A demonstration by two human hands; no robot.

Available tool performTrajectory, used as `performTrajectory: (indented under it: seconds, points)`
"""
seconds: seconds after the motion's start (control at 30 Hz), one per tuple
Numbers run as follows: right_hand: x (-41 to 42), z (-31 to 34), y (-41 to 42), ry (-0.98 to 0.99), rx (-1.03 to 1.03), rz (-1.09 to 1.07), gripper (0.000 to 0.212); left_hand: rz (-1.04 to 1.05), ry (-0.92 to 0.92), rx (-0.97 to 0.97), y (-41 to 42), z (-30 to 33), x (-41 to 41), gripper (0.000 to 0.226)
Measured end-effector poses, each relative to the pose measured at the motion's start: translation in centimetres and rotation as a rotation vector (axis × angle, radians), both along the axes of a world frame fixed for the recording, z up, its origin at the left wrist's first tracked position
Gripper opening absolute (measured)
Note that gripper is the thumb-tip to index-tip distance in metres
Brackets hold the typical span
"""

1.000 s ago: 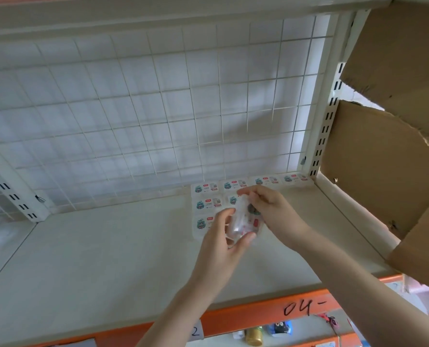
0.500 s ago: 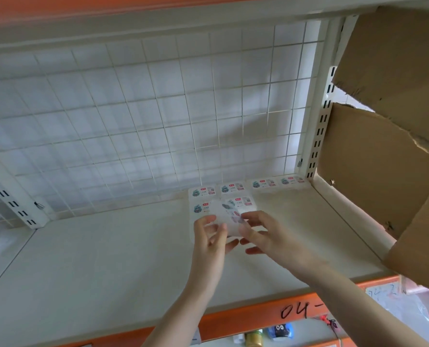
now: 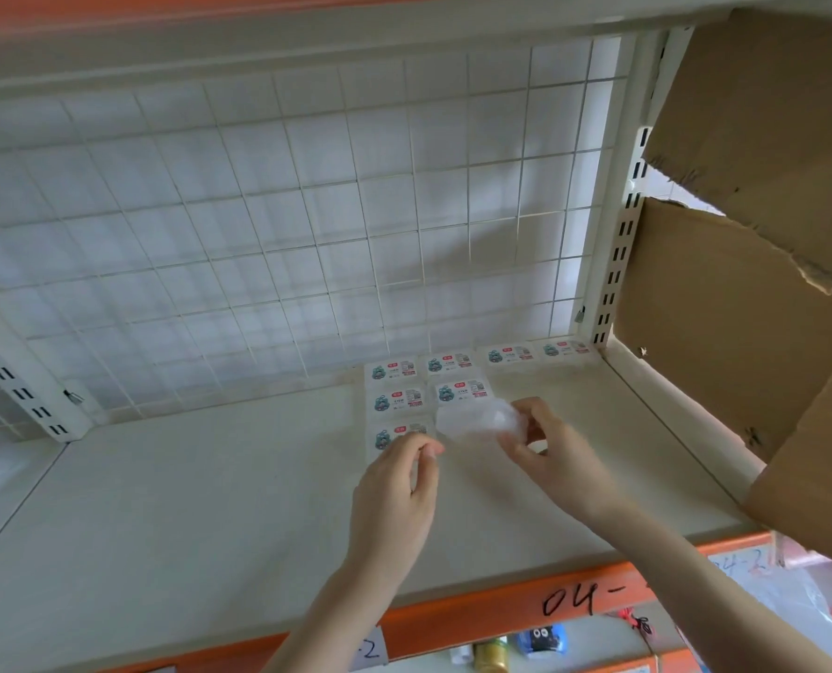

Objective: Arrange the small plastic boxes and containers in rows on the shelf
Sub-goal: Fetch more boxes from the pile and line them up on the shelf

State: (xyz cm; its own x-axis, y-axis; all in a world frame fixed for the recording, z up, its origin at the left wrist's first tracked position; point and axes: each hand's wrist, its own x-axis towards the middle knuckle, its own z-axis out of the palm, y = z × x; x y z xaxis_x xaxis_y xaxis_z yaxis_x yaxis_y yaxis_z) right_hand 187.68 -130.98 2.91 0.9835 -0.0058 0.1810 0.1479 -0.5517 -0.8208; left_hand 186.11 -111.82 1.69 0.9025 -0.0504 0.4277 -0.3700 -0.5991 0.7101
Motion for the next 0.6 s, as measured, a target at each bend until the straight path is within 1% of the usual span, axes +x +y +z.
performTrajectory:
  seconds: [0.07, 0.1, 0.17, 0.27, 0.33, 0.5, 0.53, 0.6]
  points:
    - [0.2, 0.1, -0.8, -0.031, -0.065, 0.003, 0.022, 0.083, -0.065, 0.086, 0.7, -0.1, 0.5, 0.013]
    - [0.4, 0.0, -1.1, -0.036, -0.1, 0.021, 0.024, 0.116, -0.094, 0.14, 1.0, -0.1, 0.7, 0.013]
    - [1.0, -0.3, -1.7, -0.048, -0.184, 0.06, 0.028, 0.129, -0.138, 0.24, 1.4, -0.4, 1.2, 0.021]
    - [1.9, -0.8, -2.4, -0.087, -0.31, 0.086, 0.039, 0.115, -0.128, 0.306, 1.7, -1.0, 1.6, 0.026]
    - [2.4, -0.5, -2.8, -0.079, -0.368, 0.105, 0.044, 0.112, -0.13, 0.343, 1.7, -1.3, 1.5, 0.027]
    - [2.3, 0.2, -2.7, 0.069, -0.302, 0.111, 0.025, 0.105, -0.161, 0.408, 1.6, -1.7, 1.3, 0.031]
    - [2.1, 0.0, -2.6, 0.098, -0.328, 0.12, 0.03, 0.11, -0.165, 0.41, 1.7, -1.8, 1.3, 0.031]
    - [1.8, -0.6, -2.5, 0.12, -0.424, 0.139, 0.051, 0.124, -0.167, 0.42, 1.6, -1.9, 1.3, 0.033]
